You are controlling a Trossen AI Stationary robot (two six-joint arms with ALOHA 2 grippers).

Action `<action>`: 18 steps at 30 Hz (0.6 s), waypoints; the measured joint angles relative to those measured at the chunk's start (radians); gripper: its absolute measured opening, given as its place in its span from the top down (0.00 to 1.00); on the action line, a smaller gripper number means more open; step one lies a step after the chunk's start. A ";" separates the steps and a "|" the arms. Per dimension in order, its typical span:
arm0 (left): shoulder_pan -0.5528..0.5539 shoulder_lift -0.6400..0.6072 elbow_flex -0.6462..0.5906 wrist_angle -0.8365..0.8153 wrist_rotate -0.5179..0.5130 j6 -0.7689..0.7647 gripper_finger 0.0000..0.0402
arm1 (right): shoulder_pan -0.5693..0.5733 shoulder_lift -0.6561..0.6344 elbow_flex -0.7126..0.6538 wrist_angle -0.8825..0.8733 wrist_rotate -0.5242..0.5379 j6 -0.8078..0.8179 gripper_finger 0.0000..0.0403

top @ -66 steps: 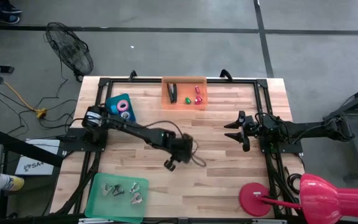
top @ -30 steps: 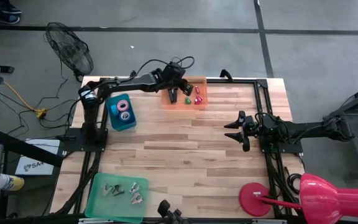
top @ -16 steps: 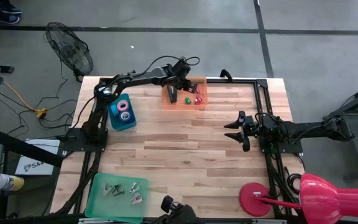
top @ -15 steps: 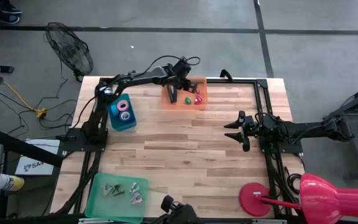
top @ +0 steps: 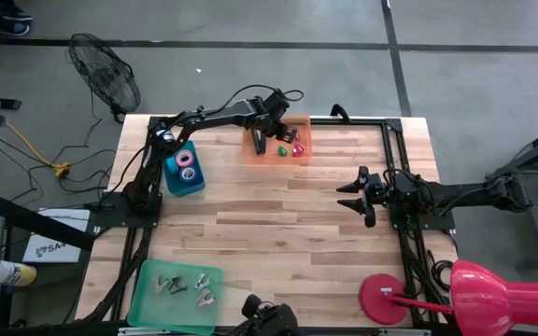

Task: Pick and place Stapler, Stapler remover, tape
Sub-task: Put the yellow stapler into the orange bin, then return to Home Position

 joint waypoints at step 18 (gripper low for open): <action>-0.028 -0.004 0.121 -0.033 0.233 0.103 0.50 | 0.000 0.000 0.000 0.000 0.000 0.000 0.53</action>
